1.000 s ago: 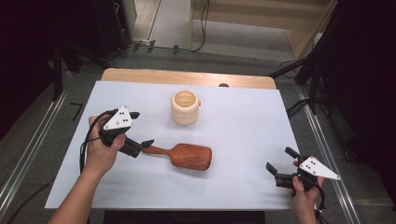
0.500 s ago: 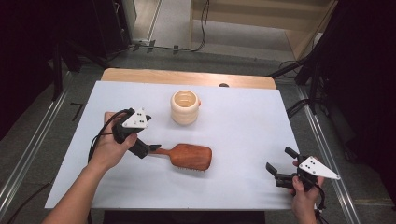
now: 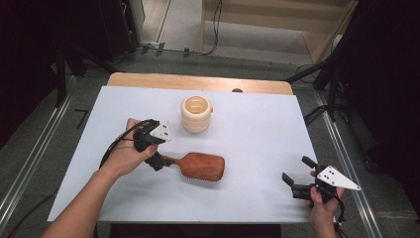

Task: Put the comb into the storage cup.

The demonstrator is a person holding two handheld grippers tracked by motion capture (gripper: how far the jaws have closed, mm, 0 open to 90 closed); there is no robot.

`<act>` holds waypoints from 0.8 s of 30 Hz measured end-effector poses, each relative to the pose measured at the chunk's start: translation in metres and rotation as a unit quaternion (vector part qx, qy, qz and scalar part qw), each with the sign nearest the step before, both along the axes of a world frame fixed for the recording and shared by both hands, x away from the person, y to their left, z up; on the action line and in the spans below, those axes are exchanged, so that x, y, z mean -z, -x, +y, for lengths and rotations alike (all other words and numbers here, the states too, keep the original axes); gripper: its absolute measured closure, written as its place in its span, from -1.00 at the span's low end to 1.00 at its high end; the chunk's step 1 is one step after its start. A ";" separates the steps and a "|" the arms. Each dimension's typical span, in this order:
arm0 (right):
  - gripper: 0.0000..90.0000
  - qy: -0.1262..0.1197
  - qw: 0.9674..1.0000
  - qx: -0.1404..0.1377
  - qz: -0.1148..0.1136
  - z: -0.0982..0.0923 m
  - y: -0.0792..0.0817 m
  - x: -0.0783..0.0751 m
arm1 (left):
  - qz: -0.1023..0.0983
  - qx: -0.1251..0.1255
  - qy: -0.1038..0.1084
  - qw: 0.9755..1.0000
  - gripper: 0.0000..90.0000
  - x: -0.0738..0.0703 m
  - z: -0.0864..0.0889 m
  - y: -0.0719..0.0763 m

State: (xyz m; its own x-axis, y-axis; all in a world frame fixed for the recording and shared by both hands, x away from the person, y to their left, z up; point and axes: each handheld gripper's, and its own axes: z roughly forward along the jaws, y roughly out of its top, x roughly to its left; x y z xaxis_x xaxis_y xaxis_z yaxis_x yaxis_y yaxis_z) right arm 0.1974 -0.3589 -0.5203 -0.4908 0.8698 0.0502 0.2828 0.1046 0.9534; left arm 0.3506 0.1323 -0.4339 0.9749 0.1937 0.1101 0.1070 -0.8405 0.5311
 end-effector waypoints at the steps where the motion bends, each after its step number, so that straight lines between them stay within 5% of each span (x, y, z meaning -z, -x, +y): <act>1: -1.00 -0.001 1.000 0.000 0.001 0.000 0.000 0.000 | 0.002 0.005 -0.005 1.000 -0.89 0.002 -0.001 -0.001; 9: -1.00 -0.002 1.000 0.001 0.001 0.000 0.000 0.000 | 0.028 0.033 -0.020 0.999 -0.82 0.015 -0.004 -0.005; 11: -1.00 -0.002 1.000 0.001 0.001 0.000 0.000 0.000 | 0.031 0.031 -0.028 0.999 -0.64 0.018 -0.005 -0.005; 18: -1.00 -0.001 1.000 0.001 0.001 0.000 0.000 0.000 | 0.037 0.031 -0.041 0.998 -0.65 0.027 -0.010 -0.004; 20: -1.00 -0.001 1.000 0.000 0.001 0.000 0.000 0.000 | 0.066 0.029 -0.042 0.997 -0.65 0.032 -0.013 -0.005; 24: -1.00 -0.001 1.000 0.001 0.001 0.000 0.000 0.000 | 0.071 0.027 -0.047 0.996 -0.65 0.035 -0.016 -0.004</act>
State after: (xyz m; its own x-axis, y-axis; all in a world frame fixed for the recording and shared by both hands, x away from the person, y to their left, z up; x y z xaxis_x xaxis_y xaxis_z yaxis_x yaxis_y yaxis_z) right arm 0.1978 -0.3592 -0.5204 -0.4893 0.8705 0.0527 0.2848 0.1023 0.9531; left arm 0.3550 0.1167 -0.4694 0.9906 0.1360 -0.0153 0.1292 -0.8924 0.4324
